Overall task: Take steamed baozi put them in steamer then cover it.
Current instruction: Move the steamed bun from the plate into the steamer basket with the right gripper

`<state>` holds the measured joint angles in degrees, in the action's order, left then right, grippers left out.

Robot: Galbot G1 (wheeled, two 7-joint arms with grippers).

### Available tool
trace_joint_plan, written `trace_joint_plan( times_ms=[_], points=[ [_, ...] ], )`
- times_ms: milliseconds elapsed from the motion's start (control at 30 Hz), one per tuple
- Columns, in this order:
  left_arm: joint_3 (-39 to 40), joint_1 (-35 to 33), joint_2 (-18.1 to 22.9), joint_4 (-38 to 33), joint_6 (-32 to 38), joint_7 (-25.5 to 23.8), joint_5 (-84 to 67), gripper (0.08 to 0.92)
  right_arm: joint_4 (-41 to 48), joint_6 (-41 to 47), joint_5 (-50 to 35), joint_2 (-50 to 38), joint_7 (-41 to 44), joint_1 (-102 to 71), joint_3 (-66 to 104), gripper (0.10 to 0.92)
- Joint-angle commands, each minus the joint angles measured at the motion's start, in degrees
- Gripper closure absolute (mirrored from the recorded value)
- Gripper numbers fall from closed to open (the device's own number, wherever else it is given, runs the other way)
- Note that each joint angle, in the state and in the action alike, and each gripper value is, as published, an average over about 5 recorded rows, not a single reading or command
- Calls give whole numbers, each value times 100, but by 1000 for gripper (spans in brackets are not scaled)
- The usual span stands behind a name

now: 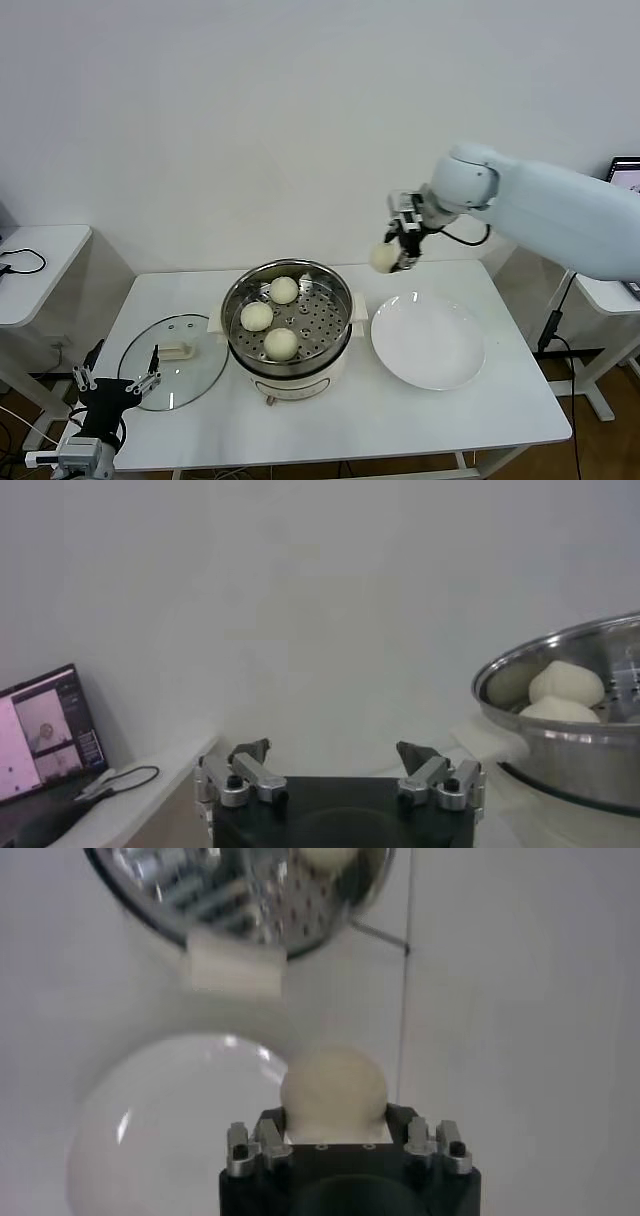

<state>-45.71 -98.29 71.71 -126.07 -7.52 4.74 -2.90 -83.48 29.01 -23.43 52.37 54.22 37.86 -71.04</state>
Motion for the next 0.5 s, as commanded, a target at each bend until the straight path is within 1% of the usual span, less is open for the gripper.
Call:
trace_joint_plan(
  times_ms=[33,133,233,500],
  points=[
    [0,27,22,-8,5,1,20,177,-454,971,-1682,1083,-988,208,-361,406],
    [-2,31,32,-15,6,1,21,177,-236,1161,-1704,1377,-1259,-99,-319,406],
    [-9,20,39,-16,10,1,19,177,30,1260,-1555,1603,-1404,-403,-293,406],
    [-54,1,38,1,20,3,6,177,502,1270,-1059,1772,-1423,-989,-359,404]
  ],
)
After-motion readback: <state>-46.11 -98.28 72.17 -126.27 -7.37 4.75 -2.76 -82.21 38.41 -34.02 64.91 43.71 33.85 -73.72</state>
